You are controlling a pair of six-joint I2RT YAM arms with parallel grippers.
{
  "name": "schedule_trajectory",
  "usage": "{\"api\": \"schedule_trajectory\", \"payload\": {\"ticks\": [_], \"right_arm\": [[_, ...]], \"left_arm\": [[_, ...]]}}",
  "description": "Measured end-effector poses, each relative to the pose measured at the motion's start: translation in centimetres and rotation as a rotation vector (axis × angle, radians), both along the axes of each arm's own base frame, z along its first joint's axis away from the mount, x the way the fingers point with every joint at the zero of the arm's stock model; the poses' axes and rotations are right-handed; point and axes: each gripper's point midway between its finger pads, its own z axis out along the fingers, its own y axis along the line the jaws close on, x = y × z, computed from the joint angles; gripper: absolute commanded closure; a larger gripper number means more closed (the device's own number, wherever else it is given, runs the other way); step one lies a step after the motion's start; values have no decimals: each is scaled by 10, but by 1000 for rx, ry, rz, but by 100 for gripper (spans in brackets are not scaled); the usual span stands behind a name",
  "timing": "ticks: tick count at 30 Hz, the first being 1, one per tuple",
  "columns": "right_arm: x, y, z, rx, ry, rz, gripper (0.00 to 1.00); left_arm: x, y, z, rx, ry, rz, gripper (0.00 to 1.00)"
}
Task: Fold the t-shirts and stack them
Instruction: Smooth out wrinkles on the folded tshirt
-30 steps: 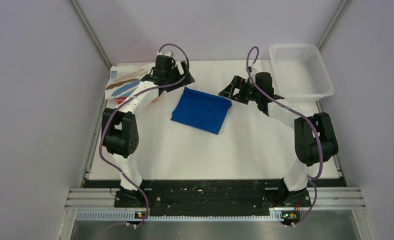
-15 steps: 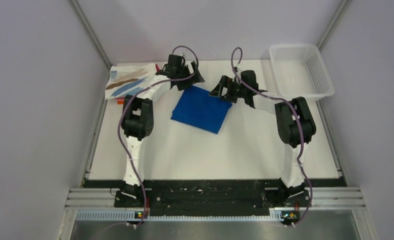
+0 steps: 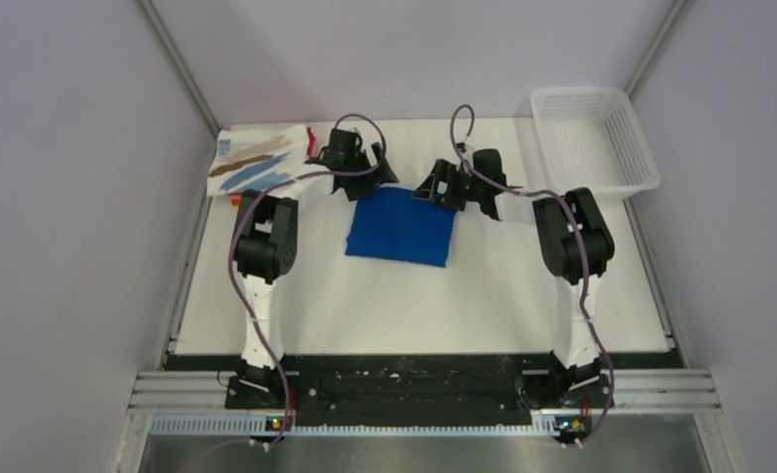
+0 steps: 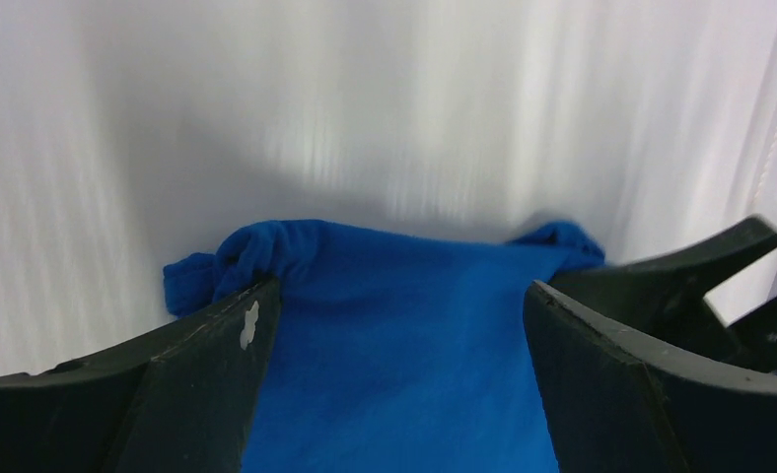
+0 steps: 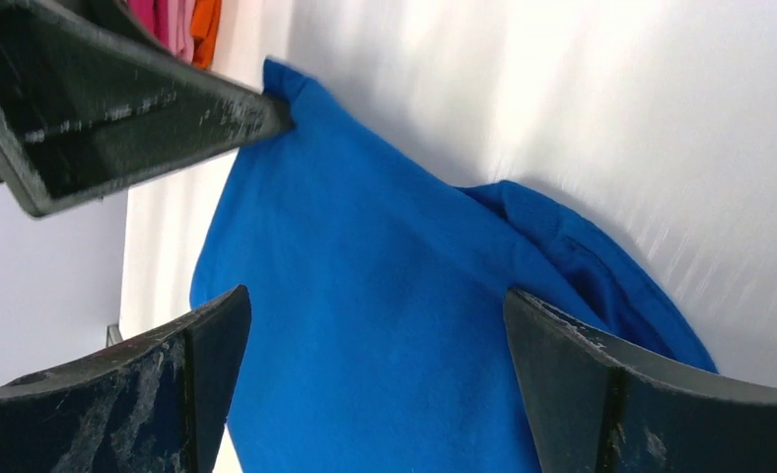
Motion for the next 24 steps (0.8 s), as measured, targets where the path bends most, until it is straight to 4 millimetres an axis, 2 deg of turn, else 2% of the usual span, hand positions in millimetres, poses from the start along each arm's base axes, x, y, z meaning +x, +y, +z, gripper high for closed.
{"api": "schedule_trajectory", "payload": {"ticks": [4,10,13,16,19,22,23,24], "right_arm": [[-26,-2,-2,7,-10,14,1],[-92,4,-5,-55,15,38,1],[-118,3,-5,-107,32,34,1],[-132,-10,0,-182,50,2,1],[-134,-26,19,-237,23,-50,1],[-133,-45,57,-271,-54,-135,1],[-132,-54,75,-277,-97,-183,1],[-131,-85,136,-247,-242,-360,1]], "left_arm": [[-54,13,-3,-9,59,25,1],[-137,23,-4,-8,131,41,1],[-169,35,2,37,145,62,1],[-185,50,17,81,130,99,1],[-182,57,46,86,49,134,1],[-184,59,71,79,-18,144,1],[-186,59,77,77,-34,140,1],[-192,57,84,88,-54,119,1]]}}
